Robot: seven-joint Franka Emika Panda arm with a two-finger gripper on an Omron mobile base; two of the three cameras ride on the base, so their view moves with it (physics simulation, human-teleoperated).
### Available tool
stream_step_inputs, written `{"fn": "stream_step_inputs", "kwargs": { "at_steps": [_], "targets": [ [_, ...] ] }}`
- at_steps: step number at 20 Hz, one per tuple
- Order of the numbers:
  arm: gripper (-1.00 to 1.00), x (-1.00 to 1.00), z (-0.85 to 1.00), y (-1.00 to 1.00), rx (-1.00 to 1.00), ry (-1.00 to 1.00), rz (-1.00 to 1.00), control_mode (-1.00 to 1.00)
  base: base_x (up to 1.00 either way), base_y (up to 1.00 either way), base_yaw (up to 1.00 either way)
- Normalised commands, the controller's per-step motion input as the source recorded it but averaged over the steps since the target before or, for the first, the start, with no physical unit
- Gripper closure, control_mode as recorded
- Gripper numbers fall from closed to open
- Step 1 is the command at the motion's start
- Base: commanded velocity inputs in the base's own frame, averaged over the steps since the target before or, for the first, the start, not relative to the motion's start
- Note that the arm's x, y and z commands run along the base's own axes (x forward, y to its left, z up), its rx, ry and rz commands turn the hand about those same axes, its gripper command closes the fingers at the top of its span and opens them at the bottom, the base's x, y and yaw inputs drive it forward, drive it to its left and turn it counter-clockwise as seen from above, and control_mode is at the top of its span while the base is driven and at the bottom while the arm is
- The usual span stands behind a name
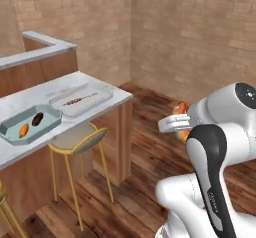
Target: Place the cold items (carrot and sweet potato) from the fridge in one tupperware on the dining counter. Place the warm items (kebab skewer and hot dog) in the stove area in another tupperware.
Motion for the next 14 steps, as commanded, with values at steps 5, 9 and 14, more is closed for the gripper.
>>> {"fn": "stream_step_inputs", "kwargs": {
  "at_steps": [5,9,14],
  "targets": [
    [1.00,0.00,0.00,0.00,0.00,0.00,0.00,1.00,0.97,-0.47,0.46],
    [1.00,0.00,0.00,0.00,0.00,0.00,0.00,1.00,0.96,-0.39,0.53],
    [1.00,0.00,0.00,0.00,0.00,0.00,0.00,1.00,0.97,-0.41,0.52]
  ]
}}
